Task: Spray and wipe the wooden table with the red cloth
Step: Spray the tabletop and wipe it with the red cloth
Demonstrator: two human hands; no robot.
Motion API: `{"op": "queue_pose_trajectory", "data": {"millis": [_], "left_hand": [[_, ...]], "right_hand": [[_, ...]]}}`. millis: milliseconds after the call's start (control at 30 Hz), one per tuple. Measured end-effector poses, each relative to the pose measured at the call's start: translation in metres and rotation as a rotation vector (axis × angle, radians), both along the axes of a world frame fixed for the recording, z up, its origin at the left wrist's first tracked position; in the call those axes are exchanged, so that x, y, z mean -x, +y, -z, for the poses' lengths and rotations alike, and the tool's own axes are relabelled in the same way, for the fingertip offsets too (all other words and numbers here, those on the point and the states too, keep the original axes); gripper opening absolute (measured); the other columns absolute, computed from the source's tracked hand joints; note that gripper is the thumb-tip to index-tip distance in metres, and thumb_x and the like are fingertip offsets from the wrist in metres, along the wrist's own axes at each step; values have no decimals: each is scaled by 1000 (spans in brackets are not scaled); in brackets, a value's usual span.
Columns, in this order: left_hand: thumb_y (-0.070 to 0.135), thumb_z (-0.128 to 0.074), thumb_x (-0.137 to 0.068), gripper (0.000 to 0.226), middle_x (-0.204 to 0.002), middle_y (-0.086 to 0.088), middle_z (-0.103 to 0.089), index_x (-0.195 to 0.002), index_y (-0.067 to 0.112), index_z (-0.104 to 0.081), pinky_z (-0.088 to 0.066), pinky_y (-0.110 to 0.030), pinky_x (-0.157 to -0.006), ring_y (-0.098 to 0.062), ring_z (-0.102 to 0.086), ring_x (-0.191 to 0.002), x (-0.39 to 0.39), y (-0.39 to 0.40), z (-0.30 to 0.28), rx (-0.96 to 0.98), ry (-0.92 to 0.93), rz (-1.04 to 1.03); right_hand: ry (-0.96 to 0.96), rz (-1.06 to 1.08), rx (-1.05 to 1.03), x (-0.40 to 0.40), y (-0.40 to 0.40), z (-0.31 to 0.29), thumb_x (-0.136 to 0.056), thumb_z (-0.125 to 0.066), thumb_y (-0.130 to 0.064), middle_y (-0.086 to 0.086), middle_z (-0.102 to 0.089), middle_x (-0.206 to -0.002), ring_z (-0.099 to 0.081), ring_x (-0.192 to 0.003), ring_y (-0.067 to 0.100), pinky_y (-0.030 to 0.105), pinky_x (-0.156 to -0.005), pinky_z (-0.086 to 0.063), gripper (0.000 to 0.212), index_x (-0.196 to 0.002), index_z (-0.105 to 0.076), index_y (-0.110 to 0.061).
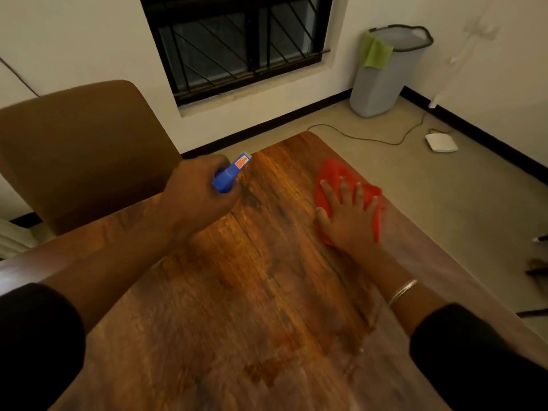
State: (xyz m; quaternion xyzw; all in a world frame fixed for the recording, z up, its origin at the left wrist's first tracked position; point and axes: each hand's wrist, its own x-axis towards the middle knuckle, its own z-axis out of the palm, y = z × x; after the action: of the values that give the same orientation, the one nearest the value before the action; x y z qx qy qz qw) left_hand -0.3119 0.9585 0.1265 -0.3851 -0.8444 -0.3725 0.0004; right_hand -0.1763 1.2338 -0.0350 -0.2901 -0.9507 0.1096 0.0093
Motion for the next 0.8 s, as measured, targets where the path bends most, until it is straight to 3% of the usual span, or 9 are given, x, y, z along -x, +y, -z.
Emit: {"op": "queue_pose_trajectory", "data": {"millis": [100,167,267,367,533,633,800], "left_hand": [[25,-70,-86,20,-83,-13,-66,-98,9,-65,-57,-48,-74,-30,-62,-73,-9,-1,-1,25,-18,12],[23,-69,-87,19,-81,-15,-66,-97,8,-65,-57,-47,-71,-32,-62,-70,-12,-3,-2,15,-25,8],[21,-68,-88,11,-70,-10,-61,-89,15,-59,-52,-37,-62,-27,-57,-61,-12,-9,-5,11,-62,32],[21,-68,-88,17,-67,0,-56,-84,24,-52,-45,-26,-60,-19,-54,-60,-10,-19,-7,23,-107,39],[27,-68,-88,22,-69,1,-58,-77,35,-50,-47,-26,-61,-18,-57,-62,-17,-41,-7,45,-190,36],[27,-67,-88,13,-70,-1,-59,-83,29,-55,-50,-30,-62,-20,-57,-62,-23,-58,-7,70,-182,35],[20,-69,-87,12,-75,-16,-62,-89,17,-57,-54,-41,-67,-32,-59,-66,-27,-81,-12,29,-194,-6]], "right_hand": [[36,-212,33,4,-107,2,-104,-24,-68,5,-4,-180,10,-163,42,76,-122,11,68,-167,-5,-50],[70,-377,23,-7,-177,8,-104,-28,-66,5,-14,-178,4,-163,45,75,-121,12,67,-167,-15,-47],[67,-567,-20,-31,-201,10,-107,-27,-62,0,-23,-177,-8,-163,43,71,-124,9,62,-166,-20,-48],[62,-379,-21,-44,-118,-5,-106,-24,-62,-3,-17,-178,-7,-165,37,73,-125,1,61,-166,-17,-52],[-79,133,27,-57,29,-27,-109,-27,-60,3,-8,-179,-4,-164,39,76,-123,-7,61,-168,-13,-47],[-74,189,28,-51,0,-19,-109,-28,-60,6,-7,-180,0,-163,44,78,-123,-1,63,-169,-14,-44],[-21,-58,8,-32,-150,-7,-106,-23,-64,6,-10,-179,-2,-163,47,78,-123,3,65,-168,-17,-44]]}}
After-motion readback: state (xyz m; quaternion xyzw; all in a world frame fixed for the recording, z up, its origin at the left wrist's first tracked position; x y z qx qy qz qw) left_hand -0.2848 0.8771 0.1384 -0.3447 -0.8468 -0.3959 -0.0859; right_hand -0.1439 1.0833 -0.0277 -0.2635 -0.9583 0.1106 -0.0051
